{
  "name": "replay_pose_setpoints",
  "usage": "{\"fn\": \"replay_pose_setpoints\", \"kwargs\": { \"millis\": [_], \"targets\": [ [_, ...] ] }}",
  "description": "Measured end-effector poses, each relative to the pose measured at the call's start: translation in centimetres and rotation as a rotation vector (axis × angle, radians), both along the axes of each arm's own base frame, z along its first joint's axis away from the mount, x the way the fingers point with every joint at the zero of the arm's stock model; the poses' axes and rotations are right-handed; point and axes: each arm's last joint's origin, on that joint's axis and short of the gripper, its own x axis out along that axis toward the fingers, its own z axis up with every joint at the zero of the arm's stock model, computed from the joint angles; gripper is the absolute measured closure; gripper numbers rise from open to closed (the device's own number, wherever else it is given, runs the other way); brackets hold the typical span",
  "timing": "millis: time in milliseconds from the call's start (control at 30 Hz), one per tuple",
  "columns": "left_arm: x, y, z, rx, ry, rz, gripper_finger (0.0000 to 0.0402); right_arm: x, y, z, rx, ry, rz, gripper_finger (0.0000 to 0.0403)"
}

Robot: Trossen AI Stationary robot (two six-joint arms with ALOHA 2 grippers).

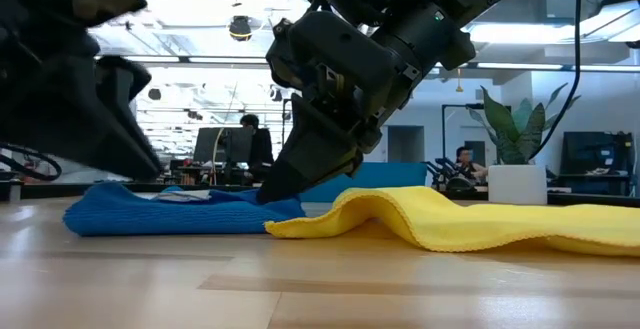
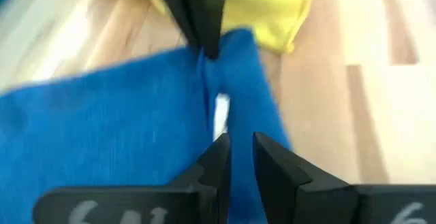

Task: Roll microfiber towels into tight, uniform cylinder then place into a basket
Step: Roll the blue microfiber cloth

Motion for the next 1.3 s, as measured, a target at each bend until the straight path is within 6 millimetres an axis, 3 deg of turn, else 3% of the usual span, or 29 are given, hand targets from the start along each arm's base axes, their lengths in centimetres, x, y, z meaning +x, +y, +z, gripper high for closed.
{"fn": "replay_pose_setpoints", "kwargs": {
  "millis": [267,633,867,1000,1300],
  "targets": [
    [0.6,-0.2,0.4,0.008,0.064,-0.123,0.035,0.0,0.0,0.0,0.012,0.004,-0.02,0.0388],
    [0.8,1.9,-1.0,-0.088,0.137,-0.069,0.035,0.0,0.1,0.0,0.01,0.005,-0.02,0.0386],
    [0.6,2.2,-1.3,-0.116,0.13,-0.035,0.035,0.0,0.1,0.0,0.011,0.005,-0.017,0.0388],
    [0.6,2.2,-1.3,-0.129,0.128,-0.023,0.035,0.0,0.1,0.0,0.007,0.005,-0.011,0.0362],
    [0.5,2.2,-1.4,-0.144,0.132,-0.007,0.035,-0.1,-0.7,0.3,-0.016,0.011,-0.016,0.0262]
  ]
}}
